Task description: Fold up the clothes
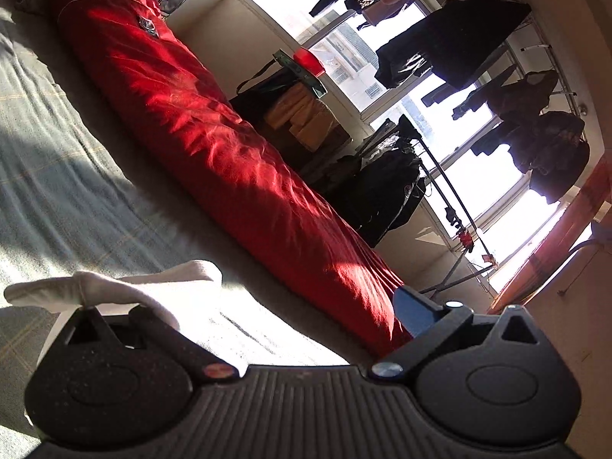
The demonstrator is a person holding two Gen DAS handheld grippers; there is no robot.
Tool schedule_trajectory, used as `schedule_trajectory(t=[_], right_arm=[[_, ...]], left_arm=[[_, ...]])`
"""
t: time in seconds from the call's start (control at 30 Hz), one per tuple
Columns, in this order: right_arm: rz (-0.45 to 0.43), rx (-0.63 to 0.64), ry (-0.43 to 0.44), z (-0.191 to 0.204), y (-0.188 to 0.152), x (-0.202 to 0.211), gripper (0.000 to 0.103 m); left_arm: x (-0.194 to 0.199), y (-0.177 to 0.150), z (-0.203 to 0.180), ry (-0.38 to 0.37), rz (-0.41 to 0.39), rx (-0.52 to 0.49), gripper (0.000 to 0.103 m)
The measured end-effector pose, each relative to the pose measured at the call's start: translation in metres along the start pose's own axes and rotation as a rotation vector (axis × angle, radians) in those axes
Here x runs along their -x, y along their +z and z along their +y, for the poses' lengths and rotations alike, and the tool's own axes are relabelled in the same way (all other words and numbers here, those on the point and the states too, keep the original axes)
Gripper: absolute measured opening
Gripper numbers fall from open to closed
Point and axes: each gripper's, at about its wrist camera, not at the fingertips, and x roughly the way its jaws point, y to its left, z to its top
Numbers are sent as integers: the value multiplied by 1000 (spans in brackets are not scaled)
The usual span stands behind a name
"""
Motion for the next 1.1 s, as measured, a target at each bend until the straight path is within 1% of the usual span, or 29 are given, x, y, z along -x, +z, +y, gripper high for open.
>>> schedule_trajectory(t=[0.13, 0.3, 0.63, 0.87, 1.1], right_arm=[[48, -16, -5, -2, -3, -7, 103], [63, -7, -2, 0, -4, -6, 103], [110, 37, -31, 5, -5, -10, 103], [116, 24, -32, 0, -4, -6, 103], [111, 4, -51, -8, -2, -4, 103]], left_arm=[[-15, -6, -28, 1, 22, -50, 101], [-31, -15, -53, 3, 56, -80, 101], [-67, -46, -99, 6, 181, -171, 101], [-89, -69, -122, 10, 264, -218, 101], [-109, -88, -152, -14, 315, -277, 101]])
